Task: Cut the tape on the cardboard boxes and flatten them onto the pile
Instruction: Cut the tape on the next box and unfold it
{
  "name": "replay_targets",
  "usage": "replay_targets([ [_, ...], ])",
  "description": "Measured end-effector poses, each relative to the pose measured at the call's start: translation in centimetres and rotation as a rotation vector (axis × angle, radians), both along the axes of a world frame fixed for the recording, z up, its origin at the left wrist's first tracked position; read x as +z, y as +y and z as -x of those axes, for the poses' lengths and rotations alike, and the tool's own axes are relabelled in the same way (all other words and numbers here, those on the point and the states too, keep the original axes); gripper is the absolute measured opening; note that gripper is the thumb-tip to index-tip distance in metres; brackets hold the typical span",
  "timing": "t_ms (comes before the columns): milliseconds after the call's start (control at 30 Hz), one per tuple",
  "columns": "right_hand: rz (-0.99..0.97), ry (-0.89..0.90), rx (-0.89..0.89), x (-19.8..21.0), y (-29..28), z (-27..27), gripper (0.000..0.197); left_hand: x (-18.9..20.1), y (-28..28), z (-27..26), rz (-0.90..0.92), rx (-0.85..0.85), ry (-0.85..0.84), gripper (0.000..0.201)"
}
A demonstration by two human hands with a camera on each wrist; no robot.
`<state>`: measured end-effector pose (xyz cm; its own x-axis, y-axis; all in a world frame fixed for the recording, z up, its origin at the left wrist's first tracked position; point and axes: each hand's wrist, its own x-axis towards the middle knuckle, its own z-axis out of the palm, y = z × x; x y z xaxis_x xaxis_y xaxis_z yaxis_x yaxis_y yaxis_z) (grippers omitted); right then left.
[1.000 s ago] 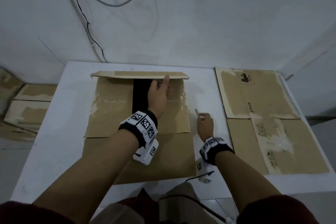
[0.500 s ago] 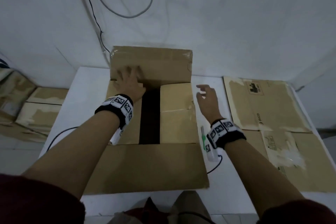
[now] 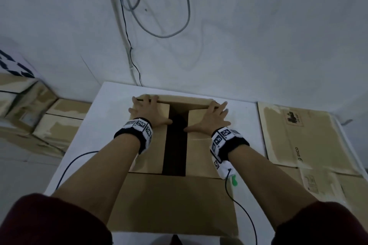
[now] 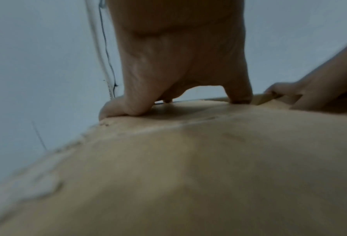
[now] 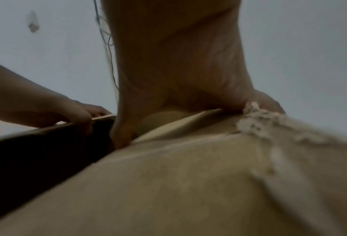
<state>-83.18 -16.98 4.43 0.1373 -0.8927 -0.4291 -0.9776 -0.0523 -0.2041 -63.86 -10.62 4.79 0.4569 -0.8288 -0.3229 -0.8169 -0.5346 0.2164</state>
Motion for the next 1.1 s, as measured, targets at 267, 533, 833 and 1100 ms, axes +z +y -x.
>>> replay_targets([
  [267,-0.281,-0.836,-0.164,5.1,-0.5,6.8,0.127,6.8,4.7,-4.2,0.349,0.144,0.702,0.075],
  [533,0.053,-0.959,-0.283,5.5,1.9,17.1,0.039,8.5,12.9,-7.6,0.169,0.153,0.110,0.079],
  [833,0.160,-0.543,-0.060,-1.3,10.1,16.9,0.051,-0.8,19.2,-3.6,0.117,0.137,-0.116,0.052],
  [1100,-0.149,-0.824,-0.245,-5.4,12.9,13.4,0.061,-4.3,19.7,-1.4,0.256,0.344,0.644,0.049],
])
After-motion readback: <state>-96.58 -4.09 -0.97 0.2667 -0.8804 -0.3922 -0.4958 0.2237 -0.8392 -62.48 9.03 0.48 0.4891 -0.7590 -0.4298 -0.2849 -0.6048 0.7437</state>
